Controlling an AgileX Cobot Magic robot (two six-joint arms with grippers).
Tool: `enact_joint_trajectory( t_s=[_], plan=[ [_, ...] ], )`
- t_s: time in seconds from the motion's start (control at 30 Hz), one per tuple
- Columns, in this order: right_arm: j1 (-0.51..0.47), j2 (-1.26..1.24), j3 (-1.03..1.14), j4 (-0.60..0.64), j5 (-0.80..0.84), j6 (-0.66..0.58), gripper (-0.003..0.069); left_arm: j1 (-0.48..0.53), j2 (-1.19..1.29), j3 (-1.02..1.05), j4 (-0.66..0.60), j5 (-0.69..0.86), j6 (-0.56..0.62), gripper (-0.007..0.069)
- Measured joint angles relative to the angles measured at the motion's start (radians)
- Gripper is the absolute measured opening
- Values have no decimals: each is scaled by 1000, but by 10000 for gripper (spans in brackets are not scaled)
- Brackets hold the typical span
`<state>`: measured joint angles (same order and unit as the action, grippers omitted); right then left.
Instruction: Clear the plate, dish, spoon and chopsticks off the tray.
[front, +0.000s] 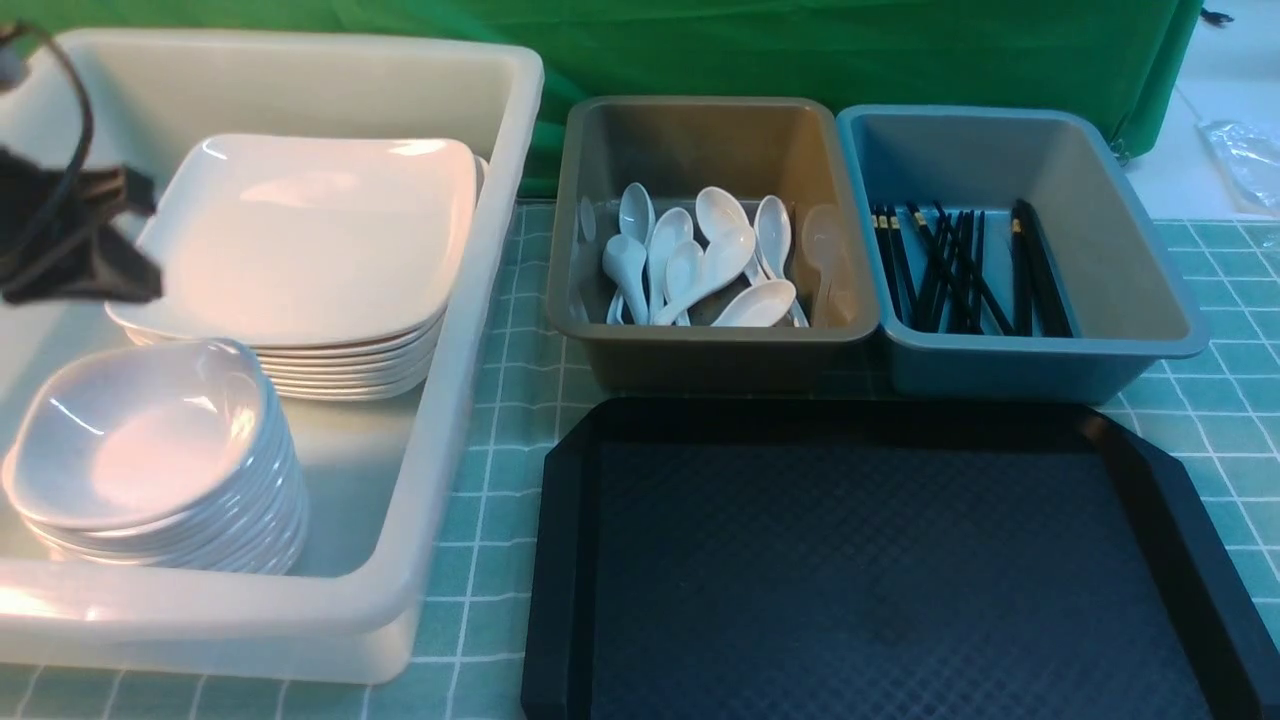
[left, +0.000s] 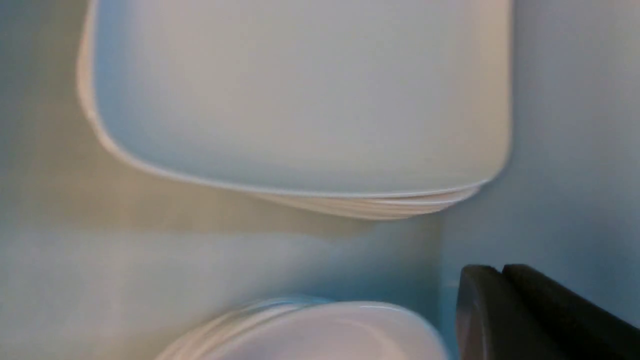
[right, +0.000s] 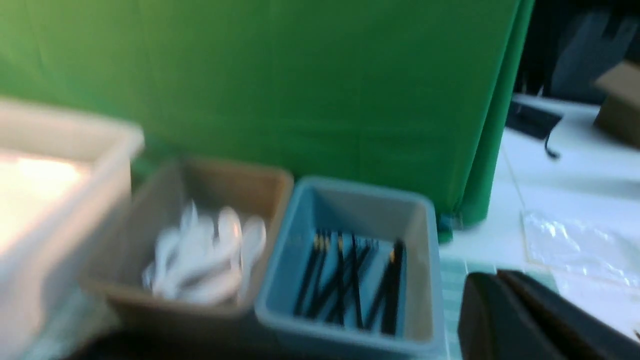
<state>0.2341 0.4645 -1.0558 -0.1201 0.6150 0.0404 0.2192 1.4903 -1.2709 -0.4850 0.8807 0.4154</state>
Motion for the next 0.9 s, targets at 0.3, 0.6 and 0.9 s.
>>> enact_joint_trajectory(
  t_s=[0.3, 0.6, 0.9],
  plan=[
    [-1, -344, 456, -105, -410, 132, 22, -261, -235, 32, 0, -3, 33, 8],
    [-1, -454, 541, -108, -512, 152, 53, -308, -472, 74, 20, 17, 2, 8],
    [-1, -456, 542, -110, -512, 153, 67, -308, -719, 269, -36, -10, 37, 8]
  ],
)
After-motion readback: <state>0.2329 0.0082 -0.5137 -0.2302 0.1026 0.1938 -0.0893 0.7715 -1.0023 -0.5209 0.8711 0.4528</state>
